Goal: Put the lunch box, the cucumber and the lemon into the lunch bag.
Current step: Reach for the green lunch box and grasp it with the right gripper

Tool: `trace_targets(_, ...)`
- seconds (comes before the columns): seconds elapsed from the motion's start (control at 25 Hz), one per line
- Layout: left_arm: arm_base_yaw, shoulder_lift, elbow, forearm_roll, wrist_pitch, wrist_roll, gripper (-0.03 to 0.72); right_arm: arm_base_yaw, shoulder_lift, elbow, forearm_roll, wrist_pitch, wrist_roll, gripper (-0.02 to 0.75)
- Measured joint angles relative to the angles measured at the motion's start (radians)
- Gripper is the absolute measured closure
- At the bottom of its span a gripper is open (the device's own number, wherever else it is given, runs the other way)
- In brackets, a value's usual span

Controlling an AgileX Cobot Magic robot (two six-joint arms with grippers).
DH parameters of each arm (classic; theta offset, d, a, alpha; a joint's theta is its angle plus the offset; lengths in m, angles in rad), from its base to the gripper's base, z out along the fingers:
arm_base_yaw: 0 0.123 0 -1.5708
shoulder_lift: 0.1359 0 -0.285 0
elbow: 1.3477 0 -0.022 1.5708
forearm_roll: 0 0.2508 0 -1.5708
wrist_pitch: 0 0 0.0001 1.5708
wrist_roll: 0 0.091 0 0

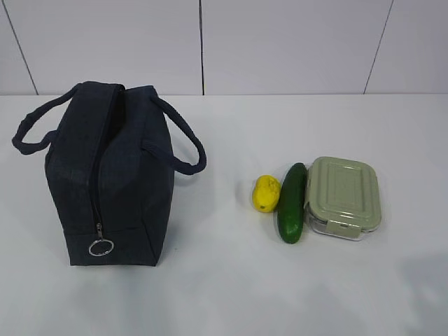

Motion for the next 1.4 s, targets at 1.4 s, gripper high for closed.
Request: trace_targets(1.4,0.000,0.000,0.000,0.000,0.000,0.000,0.454,0.000,0.005,-0.025,-0.016,-0.007,0.165,0.205)
